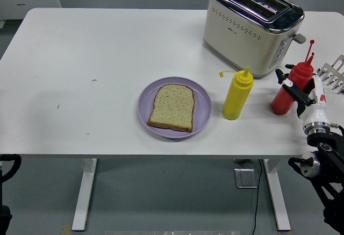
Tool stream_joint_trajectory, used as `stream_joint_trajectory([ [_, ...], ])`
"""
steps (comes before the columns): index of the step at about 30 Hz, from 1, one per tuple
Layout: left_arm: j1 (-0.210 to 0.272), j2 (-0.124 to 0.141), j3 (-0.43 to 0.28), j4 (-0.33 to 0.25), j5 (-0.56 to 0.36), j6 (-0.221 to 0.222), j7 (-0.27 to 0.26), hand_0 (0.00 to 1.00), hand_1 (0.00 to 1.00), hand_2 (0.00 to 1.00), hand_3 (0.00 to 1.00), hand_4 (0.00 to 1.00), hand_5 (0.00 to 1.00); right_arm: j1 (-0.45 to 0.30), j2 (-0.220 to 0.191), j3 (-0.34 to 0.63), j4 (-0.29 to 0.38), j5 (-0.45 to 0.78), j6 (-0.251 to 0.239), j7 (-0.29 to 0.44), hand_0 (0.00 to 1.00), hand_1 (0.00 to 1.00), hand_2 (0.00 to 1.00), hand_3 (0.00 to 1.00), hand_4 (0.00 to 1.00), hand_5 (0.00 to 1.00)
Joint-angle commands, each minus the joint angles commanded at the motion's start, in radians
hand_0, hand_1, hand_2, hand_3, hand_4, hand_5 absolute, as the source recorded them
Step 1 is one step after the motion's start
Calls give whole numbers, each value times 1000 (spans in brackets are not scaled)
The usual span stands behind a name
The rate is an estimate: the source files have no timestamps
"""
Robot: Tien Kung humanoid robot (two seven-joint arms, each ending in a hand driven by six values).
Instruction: Pick up the cup,pour liquid into bread,place the cup on the desk
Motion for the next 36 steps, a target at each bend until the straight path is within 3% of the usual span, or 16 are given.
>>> stream_joint_trajectory([
  [2, 0, 0, 0, 0, 0, 0, 0, 785, 808, 821, 757, 641, 998, 6, 3, -3, -7, 16, -20, 10, 331, 252, 298, 354, 859, 180],
  [3, 0, 0, 0, 0, 0, 0, 0, 786, 807, 821, 756, 641, 998, 8, 4, -3, -10, 23, -27, 14, 221, 145, 230, 287, 821, 169],
  [8, -1, 0, -1, 0, 1, 0, 0, 786, 807, 821, 756, 641, 998, 13, 3, 2, -4, 71, -34, 22, 221, 145, 230, 287, 821, 169],
  [9, 0, 0, -1, 0, 1, 0, 1, 786, 806, 821, 754, 640, 998, 13, 2, 5, -2, 80, -36, 28, 158, 105, 224, 291, 796, 169],
  [14, 0, 0, -1, 0, 1, 0, 1, 786, 806, 821, 754, 640, 998, 12, -2, 21, 11, 112, -58, 41, 158, 105, 224, 291, 796, 169],
  [15, 0, 0, -1, 0, 1, 0, 1, 785, 805, 819, 753, 640, 998, 11, -4, 27, 16, 118, -63, 41, 91, 93, 222, 296, 763, 152],
  [23, 1, 0, -3, -1, 1, 1, 0, 785, 805, 818, 752, 638, 998, 7, -34, 74, 78, 106, -80, 29, 45, 77, 218, 312, 754, 159],
  [28, -1, 0, -3, -1, 1, 1, 1, 784, 804, 817, 749, 635, 998, 29, -73, 91, 138, 27, -119, -6, 13, 73, 221, 328, 707, 142],
  [31, -1, 0, -4, -1, 1, 1, 1, 784, 804, 817, 749, 635, 998, 57, -104, 88, 187, -86, -151, -55, 13, 73, 221, 328, 707, 142],
  [33, -1, -1, -5, -1, 1, 1, 1, 782, 802, 817, 745, 636, 998, 81, -127, 83, 214, -165, -126, -94, 18, 81, 228, 344, 651, 193],
  [36, -1, -1, -8, -2, 1, 2, 0, 782, 802, 817, 745, 636, 998, 132, -167, 60, 246, -289, -95, -178, 18, 81, 228, 344, 651, 193],
])
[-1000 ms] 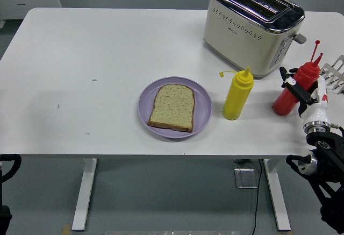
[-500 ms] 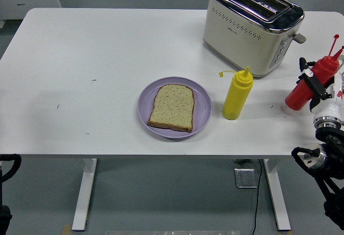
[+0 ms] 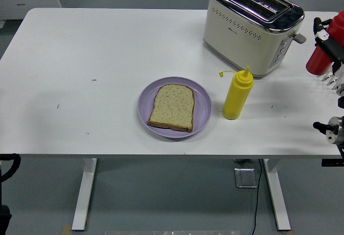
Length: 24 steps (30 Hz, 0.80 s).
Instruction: Pick up the cup,pour liquid into bread,place the cup on the desk
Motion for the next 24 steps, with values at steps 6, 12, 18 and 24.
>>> stream_joint_trajectory([
  [6, 0, -1, -3, 0, 0, 0, 0, 781, 801, 816, 743, 636, 998, 129, -66, -96, 17, -253, 8, -112, 17, 72, 226, 344, 601, 279],
  [12, 0, -5, -2, 1, 1, -1, 0, 779, 802, 815, 743, 635, 998, 279, -103, -227, -30, -507, 99, -191, 39, 89, 234, 346, 559, 378],
  [18, -1, -6, -9, 1, 0, 0, -1, 779, 801, 814, 739, 634, 998, 404, -125, -381, -82, -760, 182, -231, 44, 82, 237, 341, 541, 387],
  [24, 0, -7, -10, 2, 1, -1, -1, 780, 801, 814, 735, 635, 998, 521, -126, -577, -100, -1014, 275, -278, 67, 110, 249, 347, 528, 378],
])
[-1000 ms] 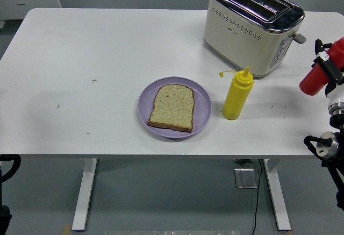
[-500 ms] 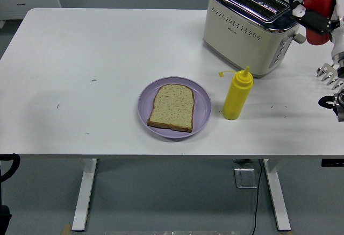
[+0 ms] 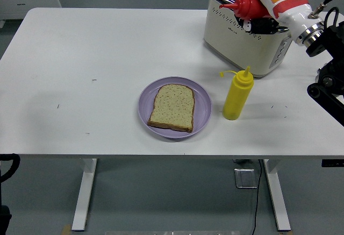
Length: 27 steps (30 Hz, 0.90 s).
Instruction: Pick up the cup,pour liquid into bread,place the cup on the desk
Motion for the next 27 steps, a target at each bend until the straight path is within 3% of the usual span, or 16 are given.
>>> stream_joint_trajectory([
  [2, 0, -1, 3, 1, 0, -1, 0, 780, 801, 814, 735, 635, 998, 27, 17, -67, -2, -84, 46, -19, 67, 110, 249, 347, 528, 378],
  [3, 0, -1, 3, 1, 0, -1, 0, 780, 801, 814, 734, 636, 998, 31, 21, -83, -2, -124, 53, -21, 88, 204, 326, 393, 460, 278],
  [5, -1, -2, 4, 1, 0, -2, 0, 780, 801, 814, 734, 636, 998, 38, 33, -110, 0, -185, 58, -24, 88, 204, 326, 393, 460, 278],
  [8, 1, -2, 1, 1, 0, -1, 0, 780, 801, 814, 734, 636, 998, 53, 35, -138, 2, -185, 69, -38, 88, 204, 326, 393, 460, 278],
  [9, 1, -1, 0, 0, -1, -2, -1, 780, 801, 814, 734, 635, 998, 54, 34, -137, 2, -185, 69, -41, 91, 228, 347, 418, 406, 214],
  [20, 4, 1, 1, 0, -4, -3, -1, 780, 801, 814, 733, 634, 998, 39, 23, -21, 15, -185, 25, -101, 89, 236, 352, 422, 386, 196],
  [27, 4, 1, 2, 1, -4, -3, -1, 781, 801, 816, 732, 634, 998, 64, 25, -179, 68, -185, 13, -74, 121, 265, 373, 436, 361, 159],
])
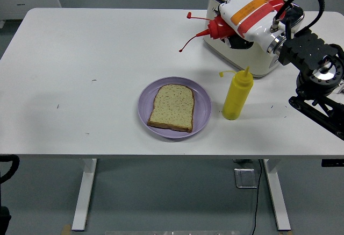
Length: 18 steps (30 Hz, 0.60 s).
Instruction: Pick up the cup,pour liquid into bread,place the cup on the desk
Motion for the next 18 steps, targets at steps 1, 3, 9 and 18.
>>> stream_joint_trajectory([
  [1, 0, 0, 0, 0, 0, 0, 0, 781, 801, 816, 732, 634, 998, -1, 4, 3, -5, 0, -5, -1, 121, 265, 373, 436, 361, 159],
  [3, 1, 0, 0, 0, 0, 0, 0, 781, 801, 816, 732, 634, 998, -4, 15, 28, -39, 0, -20, -9, 121, 265, 373, 436, 361, 159],
  [9, 6, 1, -2, 0, 0, 2, 0, 782, 802, 816, 732, 637, 998, -7, -6, 104, -84, 0, -49, -40, 150, 266, 375, 439, 332, 125],
  [18, 4, 1, 1, 1, -1, 0, 0, 784, 805, 816, 733, 638, 998, 7, 5, 6, -55, 0, -46, -31, 167, 270, 376, 433, 313, 108],
])
